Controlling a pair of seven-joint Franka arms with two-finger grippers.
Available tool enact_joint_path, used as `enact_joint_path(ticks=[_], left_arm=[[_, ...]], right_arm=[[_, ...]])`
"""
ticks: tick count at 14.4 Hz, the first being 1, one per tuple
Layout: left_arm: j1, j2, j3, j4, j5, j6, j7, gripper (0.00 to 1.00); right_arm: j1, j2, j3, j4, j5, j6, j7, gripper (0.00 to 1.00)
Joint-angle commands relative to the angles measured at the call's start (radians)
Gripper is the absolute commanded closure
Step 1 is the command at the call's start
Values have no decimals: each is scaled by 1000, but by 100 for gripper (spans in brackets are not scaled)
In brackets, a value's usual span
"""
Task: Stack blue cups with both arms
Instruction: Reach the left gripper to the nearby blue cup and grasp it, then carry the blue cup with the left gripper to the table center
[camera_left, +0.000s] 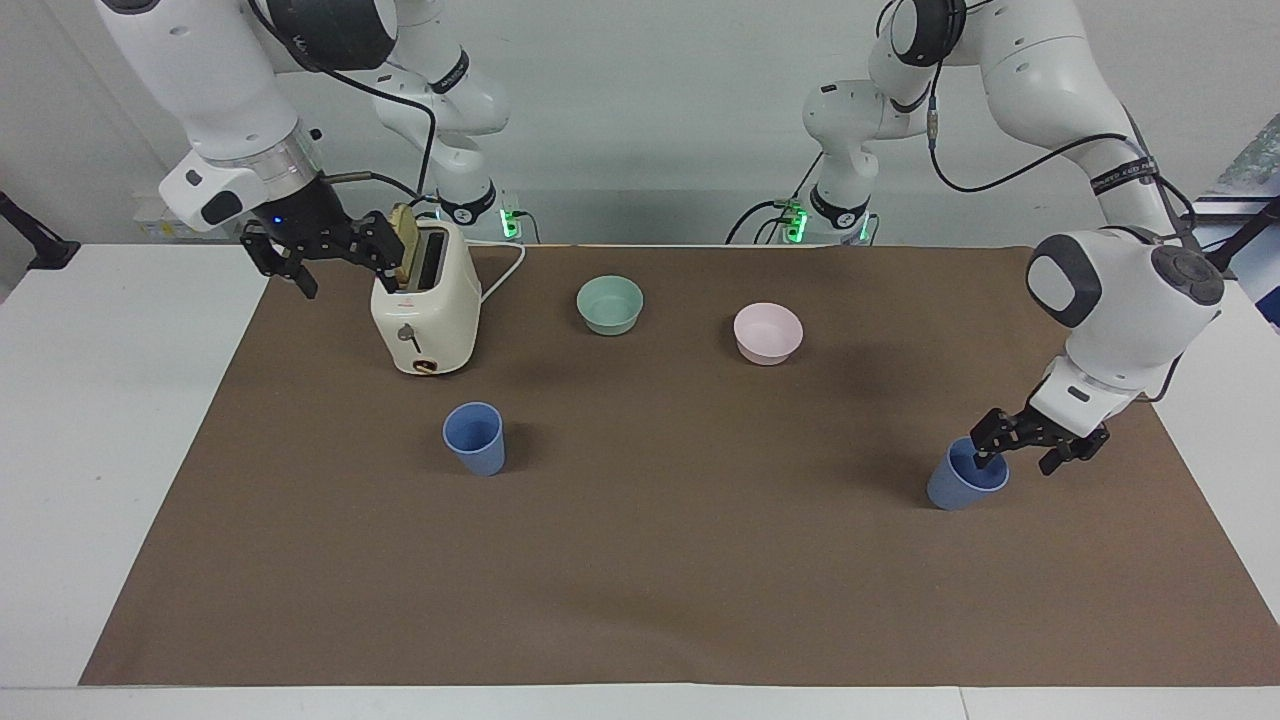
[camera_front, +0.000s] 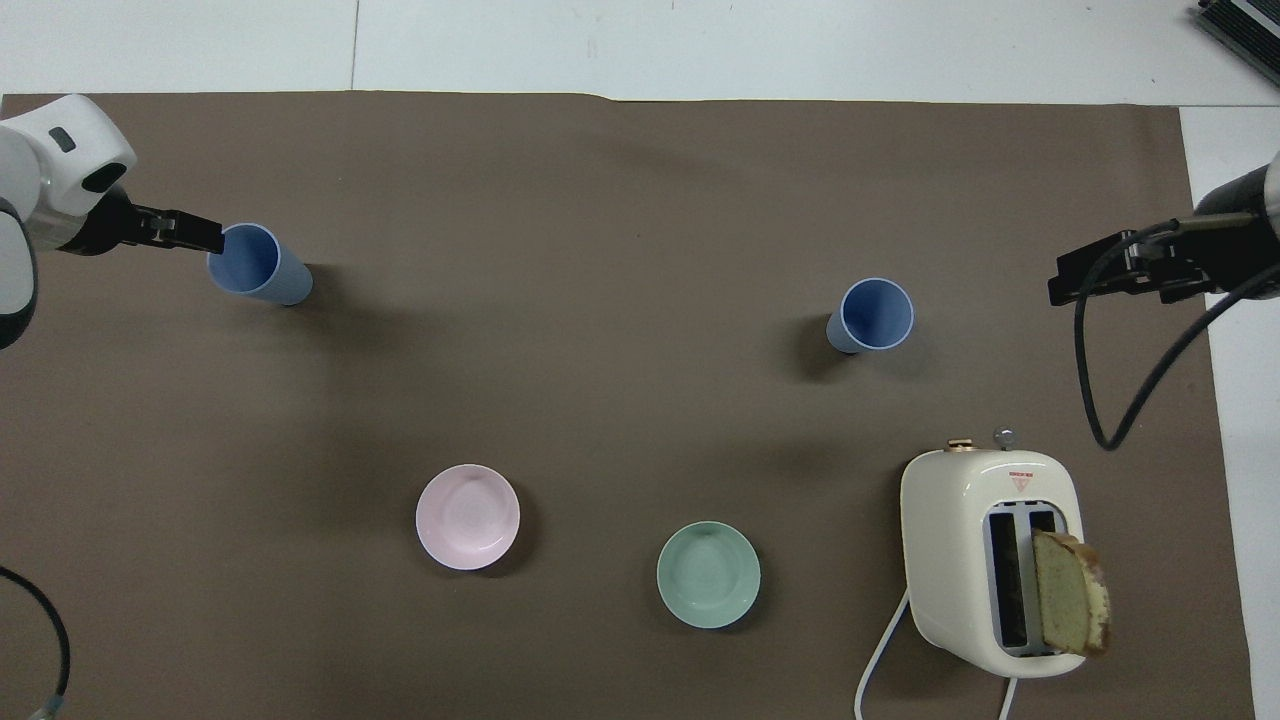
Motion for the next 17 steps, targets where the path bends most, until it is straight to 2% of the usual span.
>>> enact_joint_path(ticks=[1,2,3,4,10,13,17], left_arm=[[20,-10,-6,-48,-18,32,36,37],[20,-13,-6,-60,-18,35,38,59],[20,-13,-6,-59,-18,31,38,76],[18,-13,-6,-54,-18,23,38,100],[-3,-56,-22,-49,-18,-23,21,100],[-100,-108,-20,-51,-18,-57,-38,100],[-294,-131,-22,-84,-18,-43,-304,100]], right_arm=[[-11,-18,7,-20,1,1,-23,0],[-11,-18,9,-20,1,1,-23,0],[-11,-18,9,-20,1,1,-23,0],[-11,-18,9,-20,1,3,-23,0],[-11,-18,9,-20,1,1,-23,0],[-11,-18,9,-20,1,1,-23,0],[-11,-18,9,-20,3,3,-23,0]])
